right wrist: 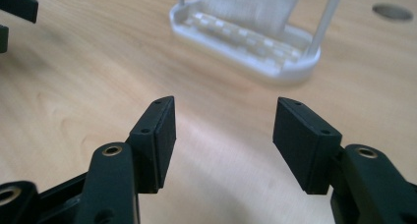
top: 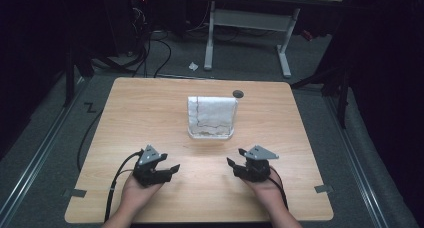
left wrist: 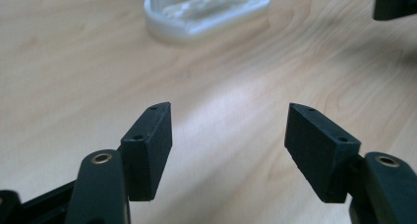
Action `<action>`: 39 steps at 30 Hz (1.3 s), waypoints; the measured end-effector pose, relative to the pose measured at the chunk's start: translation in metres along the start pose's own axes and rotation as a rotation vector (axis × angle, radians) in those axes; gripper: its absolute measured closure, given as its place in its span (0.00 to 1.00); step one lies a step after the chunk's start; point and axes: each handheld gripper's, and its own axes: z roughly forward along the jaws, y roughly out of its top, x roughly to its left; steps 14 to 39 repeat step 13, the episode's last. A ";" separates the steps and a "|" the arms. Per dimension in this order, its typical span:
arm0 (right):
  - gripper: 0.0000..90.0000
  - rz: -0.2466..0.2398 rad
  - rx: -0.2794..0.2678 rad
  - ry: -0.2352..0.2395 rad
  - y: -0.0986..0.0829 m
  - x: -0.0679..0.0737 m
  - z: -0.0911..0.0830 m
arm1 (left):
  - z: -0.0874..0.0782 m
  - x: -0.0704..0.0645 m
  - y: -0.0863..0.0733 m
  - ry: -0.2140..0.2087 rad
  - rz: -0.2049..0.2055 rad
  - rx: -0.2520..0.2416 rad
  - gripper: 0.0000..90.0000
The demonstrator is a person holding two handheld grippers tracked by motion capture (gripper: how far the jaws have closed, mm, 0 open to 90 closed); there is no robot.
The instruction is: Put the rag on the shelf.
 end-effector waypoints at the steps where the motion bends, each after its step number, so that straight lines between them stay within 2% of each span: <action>1: 0.50 0.020 -0.015 -0.005 -0.010 0.002 -0.004 | -0.003 -0.001 -0.003 0.007 -0.001 0.023 0.40; 2: 0.50 0.018 -0.012 -0.010 -0.017 0.004 -0.007 | -0.004 -0.004 -0.002 0.008 0.019 0.042 0.40; 3: 0.48 -0.007 0.013 -0.006 -0.019 0.006 -0.007 | -0.006 -0.006 -0.001 0.016 0.045 0.038 0.39; 4: 0.48 -0.039 0.021 -0.013 -0.020 0.007 -0.008 | -0.005 -0.007 -0.001 0.021 0.051 0.035 0.40; 5: 0.48 -0.052 0.018 -0.021 -0.020 0.006 -0.007 | -0.003 -0.005 -0.002 0.013 0.037 0.042 0.41; 8: 0.48 -0.021 0.028 -0.016 -0.020 0.001 -0.002 | 0.006 -0.001 -0.002 -0.037 -0.030 0.048 0.42; 11: 0.47 -0.017 0.032 -0.023 -0.020 0.000 0.001 | 0.008 -0.003 -0.001 -0.022 -0.005 0.034 0.41; 39: 0.48 -0.021 0.034 -0.018 -0.021 0.000 0.001 | 0.006 -0.003 -0.001 -0.024 -0.011 0.027 0.40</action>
